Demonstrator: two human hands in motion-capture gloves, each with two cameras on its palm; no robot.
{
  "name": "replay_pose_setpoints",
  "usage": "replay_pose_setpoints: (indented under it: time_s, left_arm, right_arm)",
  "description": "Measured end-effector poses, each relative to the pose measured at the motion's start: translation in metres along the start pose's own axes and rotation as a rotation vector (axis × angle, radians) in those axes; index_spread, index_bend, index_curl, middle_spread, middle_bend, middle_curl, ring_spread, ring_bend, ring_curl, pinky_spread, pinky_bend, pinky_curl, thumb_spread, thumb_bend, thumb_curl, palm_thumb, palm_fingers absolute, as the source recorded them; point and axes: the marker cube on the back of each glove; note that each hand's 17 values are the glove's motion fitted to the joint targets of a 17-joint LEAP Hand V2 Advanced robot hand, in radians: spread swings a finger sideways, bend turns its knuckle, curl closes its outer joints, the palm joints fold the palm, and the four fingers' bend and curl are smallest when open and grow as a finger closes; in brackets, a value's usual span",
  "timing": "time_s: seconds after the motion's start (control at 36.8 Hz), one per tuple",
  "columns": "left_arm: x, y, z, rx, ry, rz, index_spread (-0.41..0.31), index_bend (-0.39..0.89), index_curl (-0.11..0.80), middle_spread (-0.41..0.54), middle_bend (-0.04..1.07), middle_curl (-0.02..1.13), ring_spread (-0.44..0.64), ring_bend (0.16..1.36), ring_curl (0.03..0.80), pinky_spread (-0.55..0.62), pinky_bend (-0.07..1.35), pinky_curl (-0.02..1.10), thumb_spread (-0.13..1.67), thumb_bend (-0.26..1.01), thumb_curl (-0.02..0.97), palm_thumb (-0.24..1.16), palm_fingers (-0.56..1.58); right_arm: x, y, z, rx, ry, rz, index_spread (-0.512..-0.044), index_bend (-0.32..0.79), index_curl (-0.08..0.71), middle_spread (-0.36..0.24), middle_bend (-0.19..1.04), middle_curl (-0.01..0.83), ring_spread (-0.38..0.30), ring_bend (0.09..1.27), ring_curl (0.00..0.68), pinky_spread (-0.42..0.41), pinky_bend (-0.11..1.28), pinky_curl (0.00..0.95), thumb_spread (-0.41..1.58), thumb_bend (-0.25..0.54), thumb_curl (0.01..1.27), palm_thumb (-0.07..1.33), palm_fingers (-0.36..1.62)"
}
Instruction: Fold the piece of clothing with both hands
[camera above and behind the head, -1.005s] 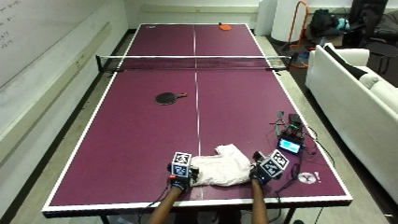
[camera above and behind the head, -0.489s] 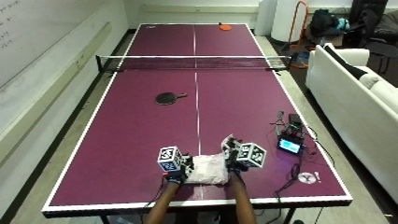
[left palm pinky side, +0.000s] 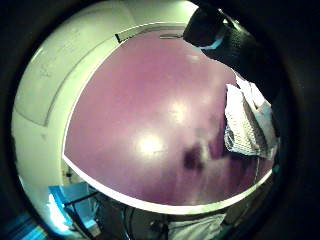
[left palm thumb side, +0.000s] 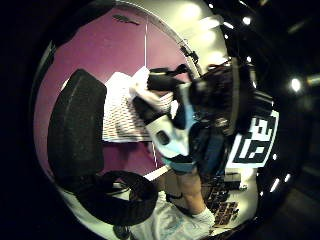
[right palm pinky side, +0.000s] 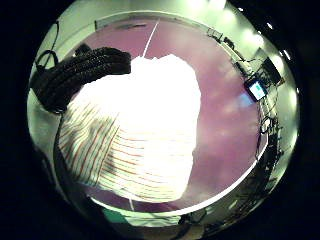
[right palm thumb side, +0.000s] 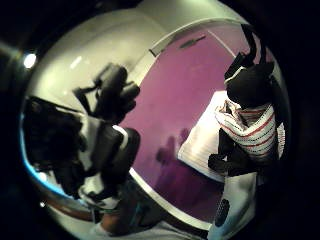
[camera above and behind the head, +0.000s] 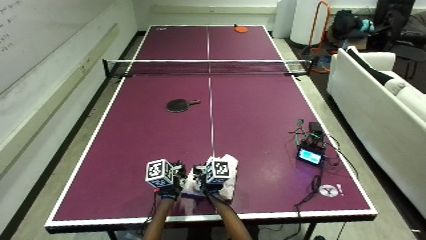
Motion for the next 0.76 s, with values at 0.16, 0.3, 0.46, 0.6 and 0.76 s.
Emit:
replay_pose_setpoints:
  time_s: [0.16, 0.3, 0.46, 0.6, 0.76]
  left_arm:
    - [0.009, 0.001, 0.003, -0.020, -0.004, 0.011, -0.122, 0.08, 0.183, 0.024, 0.30, 0.39, 0.13, 0.74, 0.347, 0.41, 0.39, 0.36, 1.45, 0.06, 0.173, 0.17, 0.37]
    - [0.022, 0.003, 0.000, -0.036, -0.056, 0.054, -0.123, 0.08, 0.180, 0.020, 0.30, 0.39, 0.13, 0.74, 0.345, 0.41, 0.39, 0.36, 1.48, 0.06, 0.172, 0.16, 0.37]
    - [0.035, 0.002, 0.005, -0.041, -0.149, 0.141, -0.131, 0.14, 0.213, -0.033, 0.27, 0.39, 0.12, 0.69, 0.328, 0.38, 0.36, 0.35, 1.50, 0.07, 0.182, 0.20, 0.43]
    - [0.047, 0.000, 0.018, -0.057, -0.165, 0.221, -0.138, 0.16, 0.241, -0.054, 0.24, 0.38, 0.12, 0.65, 0.317, 0.37, 0.35, 0.35, 1.51, 0.08, 0.187, 0.22, 0.46]
    - [0.062, 0.002, 0.025, -0.044, -0.152, 0.212, -0.141, 0.14, 0.257, -0.065, 0.20, 0.38, 0.11, 0.61, 0.309, 0.35, 0.36, 0.35, 1.52, 0.08, 0.194, 0.24, 0.49]
  right_arm:
    - [0.031, 0.018, -0.028, -0.266, 0.163, -0.042, -0.336, 0.10, 0.229, -0.281, 0.36, 0.481, -0.288, 0.73, 0.440, 0.021, 0.18, 0.281, 0.80, -0.042, 0.49, 1.00, 1.03]
    - [0.076, 0.030, -0.076, -0.325, 0.439, 0.001, -0.340, 0.06, 0.215, -0.275, 0.30, 0.468, -0.282, 0.71, 0.446, 0.058, 0.25, 0.312, 0.88, -0.036, 0.46, 0.94, 0.90]
    - [0.149, 0.021, -0.103, -0.113, 0.670, 0.123, -0.345, 0.21, 0.280, -0.196, 0.22, 0.437, -0.165, 0.36, 0.350, 0.136, 0.27, 0.327, 1.10, -0.035, 0.41, 0.82, 0.64]
    - [0.164, 0.035, -0.145, 0.071, 0.783, 0.248, -0.345, 0.19, 0.299, -0.168, 0.21, 0.424, -0.122, 0.28, 0.311, 0.168, 0.25, 0.319, 1.19, -0.019, 0.39, 0.79, 0.64]
    - [0.156, 0.044, -0.161, 0.151, 0.756, 0.255, -0.354, 0.18, 0.319, -0.153, 0.17, 0.405, -0.076, 0.24, 0.300, 0.206, 0.23, 0.320, 1.23, -0.024, 0.37, 0.74, 0.61]
